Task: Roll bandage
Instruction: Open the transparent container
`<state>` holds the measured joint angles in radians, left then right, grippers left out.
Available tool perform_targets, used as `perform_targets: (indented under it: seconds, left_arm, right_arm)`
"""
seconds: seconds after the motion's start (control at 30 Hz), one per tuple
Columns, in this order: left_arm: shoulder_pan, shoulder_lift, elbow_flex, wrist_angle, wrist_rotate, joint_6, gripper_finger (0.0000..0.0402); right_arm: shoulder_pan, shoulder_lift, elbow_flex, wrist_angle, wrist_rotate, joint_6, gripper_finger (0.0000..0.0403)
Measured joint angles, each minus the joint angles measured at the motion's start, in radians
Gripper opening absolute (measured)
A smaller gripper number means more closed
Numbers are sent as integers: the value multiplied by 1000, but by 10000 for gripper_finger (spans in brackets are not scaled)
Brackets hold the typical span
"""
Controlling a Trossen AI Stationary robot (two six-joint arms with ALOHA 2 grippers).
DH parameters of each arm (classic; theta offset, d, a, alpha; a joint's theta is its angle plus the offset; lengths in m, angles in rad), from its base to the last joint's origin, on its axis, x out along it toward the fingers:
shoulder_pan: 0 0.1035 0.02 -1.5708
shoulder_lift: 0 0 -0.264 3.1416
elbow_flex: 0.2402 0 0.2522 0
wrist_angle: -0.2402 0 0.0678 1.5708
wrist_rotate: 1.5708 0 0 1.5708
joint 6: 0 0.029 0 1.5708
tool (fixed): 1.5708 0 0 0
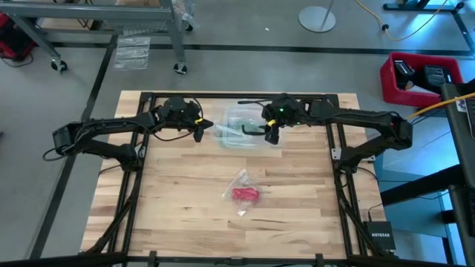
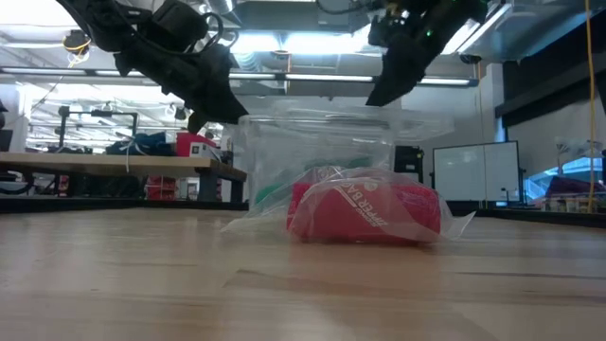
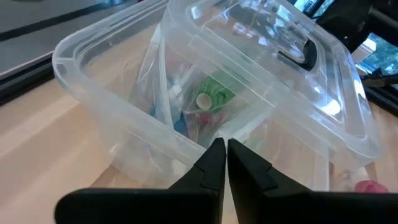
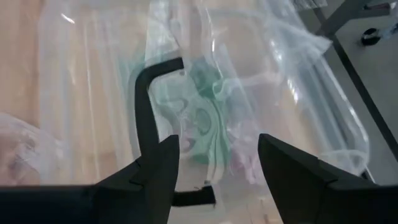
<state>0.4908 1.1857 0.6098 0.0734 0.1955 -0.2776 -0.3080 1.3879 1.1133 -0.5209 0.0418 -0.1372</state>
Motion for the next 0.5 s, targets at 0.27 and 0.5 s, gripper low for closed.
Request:
perform_targets:
  seconds: [0.27,0.5]
  left_arm:
    - [-21,-43,-1,-4,-3,41,12]
    - [-85,-101,2,10,-11,111,12]
  right_arm:
    - [31,-124,109,-194,-144,80,223]
    - [260,-154,8,-74,-233,137,223]
